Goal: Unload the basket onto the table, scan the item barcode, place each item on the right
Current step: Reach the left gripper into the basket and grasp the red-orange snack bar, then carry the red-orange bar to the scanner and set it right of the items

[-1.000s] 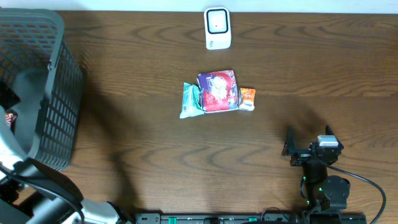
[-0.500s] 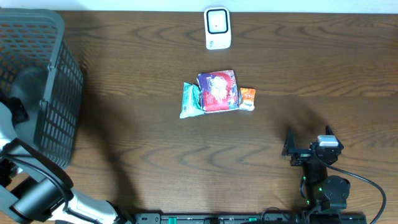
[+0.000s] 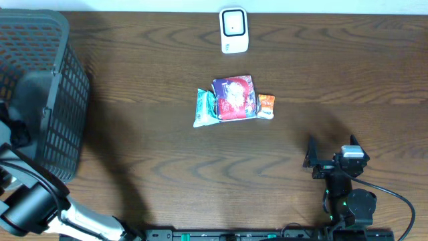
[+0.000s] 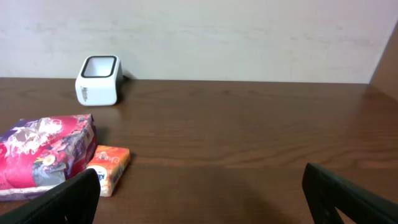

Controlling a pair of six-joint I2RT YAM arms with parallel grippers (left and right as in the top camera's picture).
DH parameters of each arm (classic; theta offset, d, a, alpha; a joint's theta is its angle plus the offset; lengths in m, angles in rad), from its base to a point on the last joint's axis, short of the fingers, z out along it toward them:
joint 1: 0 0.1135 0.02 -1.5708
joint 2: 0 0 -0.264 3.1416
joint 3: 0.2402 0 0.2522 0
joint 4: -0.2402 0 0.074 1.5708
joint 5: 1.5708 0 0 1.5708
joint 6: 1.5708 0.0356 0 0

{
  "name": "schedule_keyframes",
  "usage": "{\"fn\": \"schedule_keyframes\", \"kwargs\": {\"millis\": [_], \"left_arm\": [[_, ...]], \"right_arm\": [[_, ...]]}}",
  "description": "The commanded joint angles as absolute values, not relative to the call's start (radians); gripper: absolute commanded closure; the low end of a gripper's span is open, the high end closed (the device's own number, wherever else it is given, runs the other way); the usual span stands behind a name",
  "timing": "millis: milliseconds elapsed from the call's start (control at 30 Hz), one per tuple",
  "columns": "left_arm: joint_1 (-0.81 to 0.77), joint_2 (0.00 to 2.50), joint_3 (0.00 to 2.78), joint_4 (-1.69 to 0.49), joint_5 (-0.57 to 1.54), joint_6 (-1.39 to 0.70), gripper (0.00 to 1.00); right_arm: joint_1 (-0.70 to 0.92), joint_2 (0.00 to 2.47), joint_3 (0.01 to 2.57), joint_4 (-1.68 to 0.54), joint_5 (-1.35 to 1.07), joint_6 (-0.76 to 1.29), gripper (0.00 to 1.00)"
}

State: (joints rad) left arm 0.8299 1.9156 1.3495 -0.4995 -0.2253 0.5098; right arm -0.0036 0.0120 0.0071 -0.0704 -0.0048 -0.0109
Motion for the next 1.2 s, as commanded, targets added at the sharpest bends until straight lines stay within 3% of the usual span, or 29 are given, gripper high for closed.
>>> {"fn": "schedule_keyframes", "kwargs": {"millis": [0, 233, 367, 467, 500, 700, 933, 1067, 1167], "left_arm": [[0.862, 1.956, 1.343, -0.509, -0.148, 0.524, 0.30], [0.874, 1.999, 1.343, -0.511, -0.130, 0.516, 0.31], [0.874, 2.006, 1.343, -0.529, -0.089, 0.511, 0.59], [0.874, 2.005, 1.343, -0.541, -0.052, 0.495, 0.90], [0.873, 2.003, 1.343, -0.544, -0.051, 0.478, 0.92], [0.873, 1.937, 1.346, -0.540, -0.031, 0.356, 0.93], [0.873, 1.711, 1.373, -0.441, 0.346, 0.198, 0.93], [0.873, 1.562, 1.373, -0.239, 0.582, -0.062, 0.93], [0.860, 1.478, 1.373, 0.027, 0.745, -0.472, 0.93]], "right_arm": [[0.004, 0.006, 0.006, -0.074, -0.006, -0.004, 0.01], [0.004, 0.006, 0.006, -0.074, -0.006, -0.004, 0.01], [0.004, 0.006, 0.006, -0.074, -0.006, -0.004, 0.01], [0.004, 0.006, 0.006, -0.074, -0.006, -0.004, 0.01], [0.004, 0.006, 0.006, -0.074, -0.006, -0.004, 0.01], [0.004, 0.006, 0.006, -0.074, -0.006, -0.004, 0.01], [0.004, 0.006, 0.006, -0.074, -0.006, -0.004, 0.01], [0.004, 0.006, 0.006, -0.074, -0.006, -0.004, 0.01], [0.004, 0.006, 0.006, -0.074, -0.006, -0.004, 0.01]]}}
